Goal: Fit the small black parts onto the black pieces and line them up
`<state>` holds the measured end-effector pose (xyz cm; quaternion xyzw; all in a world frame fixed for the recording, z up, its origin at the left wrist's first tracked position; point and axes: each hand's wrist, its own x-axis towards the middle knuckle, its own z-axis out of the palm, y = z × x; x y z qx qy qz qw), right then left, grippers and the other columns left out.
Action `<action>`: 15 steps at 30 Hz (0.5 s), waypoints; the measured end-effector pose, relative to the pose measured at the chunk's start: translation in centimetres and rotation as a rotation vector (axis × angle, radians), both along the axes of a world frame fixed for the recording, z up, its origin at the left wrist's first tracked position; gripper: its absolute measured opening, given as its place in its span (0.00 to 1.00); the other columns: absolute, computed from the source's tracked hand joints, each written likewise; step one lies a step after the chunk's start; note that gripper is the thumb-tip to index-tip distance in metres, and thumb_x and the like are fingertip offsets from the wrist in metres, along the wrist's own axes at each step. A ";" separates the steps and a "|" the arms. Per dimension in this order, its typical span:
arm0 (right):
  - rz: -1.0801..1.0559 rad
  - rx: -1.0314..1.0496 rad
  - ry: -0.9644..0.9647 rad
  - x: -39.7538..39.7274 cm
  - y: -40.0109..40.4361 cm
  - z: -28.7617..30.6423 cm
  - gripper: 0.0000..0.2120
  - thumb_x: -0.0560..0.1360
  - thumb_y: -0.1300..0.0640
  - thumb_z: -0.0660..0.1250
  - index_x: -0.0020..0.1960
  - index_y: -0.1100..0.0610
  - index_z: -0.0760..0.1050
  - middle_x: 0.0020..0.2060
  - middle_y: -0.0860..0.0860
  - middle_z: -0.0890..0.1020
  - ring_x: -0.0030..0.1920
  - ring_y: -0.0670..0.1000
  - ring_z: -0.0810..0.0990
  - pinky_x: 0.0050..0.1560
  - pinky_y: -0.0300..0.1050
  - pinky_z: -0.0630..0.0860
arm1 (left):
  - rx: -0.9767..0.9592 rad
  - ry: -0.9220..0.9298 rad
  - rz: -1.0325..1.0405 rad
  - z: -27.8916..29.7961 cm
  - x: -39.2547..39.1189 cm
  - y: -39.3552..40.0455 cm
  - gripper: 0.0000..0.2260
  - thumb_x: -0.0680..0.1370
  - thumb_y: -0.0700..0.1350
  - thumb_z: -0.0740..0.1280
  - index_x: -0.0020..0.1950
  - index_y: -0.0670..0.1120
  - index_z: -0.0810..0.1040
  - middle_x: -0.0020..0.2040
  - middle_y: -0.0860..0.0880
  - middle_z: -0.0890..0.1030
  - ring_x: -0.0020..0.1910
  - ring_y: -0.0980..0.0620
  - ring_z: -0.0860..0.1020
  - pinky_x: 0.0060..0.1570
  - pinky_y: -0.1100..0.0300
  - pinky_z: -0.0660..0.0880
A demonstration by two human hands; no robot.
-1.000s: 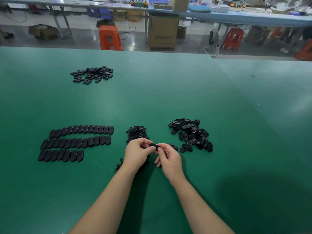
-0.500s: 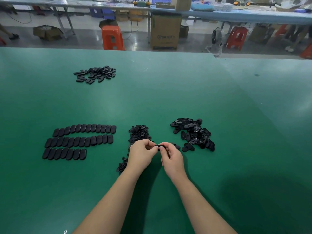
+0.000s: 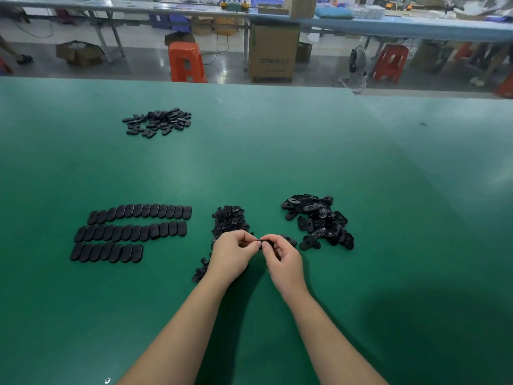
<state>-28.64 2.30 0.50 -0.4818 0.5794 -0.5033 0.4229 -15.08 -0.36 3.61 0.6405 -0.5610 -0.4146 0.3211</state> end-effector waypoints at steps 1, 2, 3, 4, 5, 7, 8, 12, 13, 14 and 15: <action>0.007 0.001 0.001 0.0 0.0 0.0 0.07 0.80 0.60 0.68 0.51 0.50 0.82 0.44 0.46 0.85 0.44 0.42 0.83 0.46 0.35 0.77 | 0.001 -0.001 0.004 0.0 0.0 0.0 0.04 0.74 0.48 0.74 0.39 0.54 0.83 0.33 0.57 0.83 0.25 0.63 0.74 0.32 0.63 0.70; 0.014 0.002 0.003 0.0 -0.1 0.0 0.08 0.80 0.61 0.67 0.52 0.50 0.82 0.46 0.46 0.86 0.47 0.43 0.83 0.49 0.36 0.78 | 0.002 -0.003 0.006 0.0 0.0 0.0 0.04 0.74 0.47 0.74 0.40 0.54 0.83 0.34 0.57 0.83 0.25 0.63 0.74 0.32 0.64 0.70; 0.020 0.002 0.004 -0.1 0.0 0.0 0.08 0.80 0.61 0.67 0.52 0.50 0.82 0.47 0.46 0.86 0.48 0.43 0.84 0.50 0.36 0.78 | 0.001 -0.006 0.006 0.0 -0.1 0.0 0.03 0.74 0.47 0.74 0.41 0.54 0.84 0.34 0.57 0.84 0.26 0.64 0.74 0.32 0.66 0.69; 0.024 -0.001 0.002 -0.1 0.0 0.0 0.09 0.80 0.62 0.67 0.53 0.50 0.82 0.47 0.46 0.86 0.49 0.43 0.84 0.51 0.36 0.78 | -0.002 -0.009 0.002 0.0 -0.1 0.0 0.03 0.75 0.47 0.74 0.42 0.54 0.84 0.35 0.57 0.84 0.28 0.65 0.75 0.32 0.68 0.69; 0.026 -0.005 0.002 -0.1 0.0 0.0 0.10 0.80 0.62 0.67 0.52 0.49 0.82 0.47 0.46 0.86 0.49 0.43 0.84 0.51 0.35 0.78 | -0.006 -0.011 -0.004 0.0 -0.1 0.0 0.02 0.75 0.46 0.73 0.43 0.54 0.85 0.36 0.57 0.84 0.29 0.66 0.76 0.31 0.70 0.68; 0.029 -0.011 0.011 -0.1 0.0 0.0 0.11 0.80 0.63 0.66 0.52 0.48 0.82 0.47 0.45 0.86 0.49 0.43 0.84 0.51 0.35 0.78 | -0.012 -0.007 -0.019 0.1 0.0 0.1 0.03 0.76 0.46 0.73 0.45 0.53 0.86 0.35 0.58 0.84 0.30 0.67 0.76 0.29 0.73 0.67; 0.031 -0.012 0.017 -0.1 0.0 0.0 0.11 0.80 0.63 0.66 0.52 0.48 0.82 0.47 0.45 0.86 0.49 0.43 0.84 0.51 0.36 0.78 | -0.014 -0.007 -0.024 0.1 0.0 0.1 0.03 0.76 0.45 0.73 0.46 0.53 0.86 0.34 0.58 0.83 0.29 0.67 0.75 0.29 0.73 0.67; 0.044 0.009 0.034 0.0 0.0 0.0 0.10 0.81 0.61 0.66 0.51 0.47 0.81 0.42 0.45 0.85 0.38 0.40 0.80 0.42 0.38 0.74 | -0.015 -0.039 -0.012 0.3 -0.2 0.1 0.03 0.75 0.45 0.73 0.43 0.52 0.86 0.34 0.57 0.83 0.28 0.66 0.74 0.28 0.72 0.67; 0.048 0.013 0.052 0.0 0.0 -0.1 0.10 0.81 0.60 0.66 0.50 0.45 0.80 0.40 0.44 0.85 0.36 0.40 0.78 0.40 0.38 0.74 | -0.017 -0.047 -0.006 0.3 -0.3 0.1 0.03 0.75 0.45 0.73 0.42 0.53 0.85 0.34 0.57 0.83 0.28 0.66 0.74 0.28 0.72 0.67; 0.051 0.018 0.076 0.1 0.1 -0.1 0.11 0.81 0.59 0.66 0.50 0.43 0.79 0.38 0.43 0.84 0.34 0.40 0.78 0.37 0.39 0.74 | -0.017 -0.049 0.001 0.3 -0.3 0.1 0.04 0.74 0.45 0.73 0.40 0.53 0.84 0.33 0.57 0.83 0.28 0.66 0.74 0.28 0.72 0.66; 0.055 0.026 0.096 0.1 0.1 -0.1 0.11 0.81 0.58 0.65 0.49 0.42 0.79 0.36 0.44 0.83 0.32 0.42 0.77 0.35 0.42 0.74 | -0.013 -0.047 0.006 0.3 -0.3 0.1 0.05 0.74 0.45 0.72 0.39 0.54 0.83 0.33 0.58 0.83 0.28 0.66 0.75 0.27 0.72 0.66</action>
